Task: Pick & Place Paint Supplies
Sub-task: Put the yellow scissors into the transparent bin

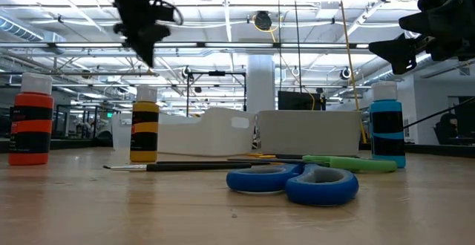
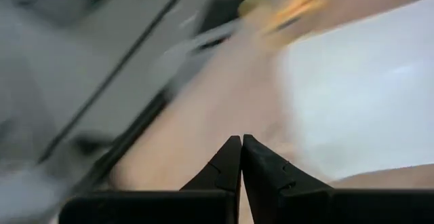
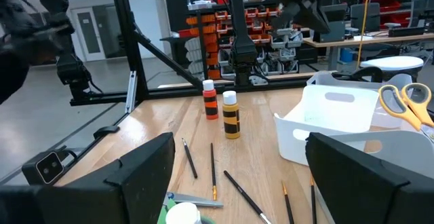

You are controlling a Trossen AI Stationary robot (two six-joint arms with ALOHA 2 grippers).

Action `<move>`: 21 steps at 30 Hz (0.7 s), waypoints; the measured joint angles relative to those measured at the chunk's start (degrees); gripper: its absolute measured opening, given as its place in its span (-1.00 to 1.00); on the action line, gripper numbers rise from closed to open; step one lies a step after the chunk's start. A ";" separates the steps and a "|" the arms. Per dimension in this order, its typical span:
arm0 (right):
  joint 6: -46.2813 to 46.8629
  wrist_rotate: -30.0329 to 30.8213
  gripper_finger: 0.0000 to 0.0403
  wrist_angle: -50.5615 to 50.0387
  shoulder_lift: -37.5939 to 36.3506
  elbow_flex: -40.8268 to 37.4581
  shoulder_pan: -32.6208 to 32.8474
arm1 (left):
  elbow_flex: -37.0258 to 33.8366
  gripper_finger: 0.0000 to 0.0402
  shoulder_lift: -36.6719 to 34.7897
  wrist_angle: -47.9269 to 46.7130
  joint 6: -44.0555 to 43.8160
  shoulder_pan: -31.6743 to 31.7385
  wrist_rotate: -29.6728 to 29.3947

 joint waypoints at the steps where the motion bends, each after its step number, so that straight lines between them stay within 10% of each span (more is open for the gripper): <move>1: -0.22 0.02 0.56 0.03 0.00 0.00 0.00 | -0.69 -0.87 -1.15 4.08 2.91 -0.02 3.96; 8: 9.10 0.07 0.56 9.49 0.02 0.00 0.09 | -12.04 -0.87 -10.34 28.28 15.83 0.25 21.84; 21: 12.38 2.88 0.56 27.35 0.22 0.00 0.09 | -30.92 -0.87 -24.83 42.29 11.07 3.85 23.74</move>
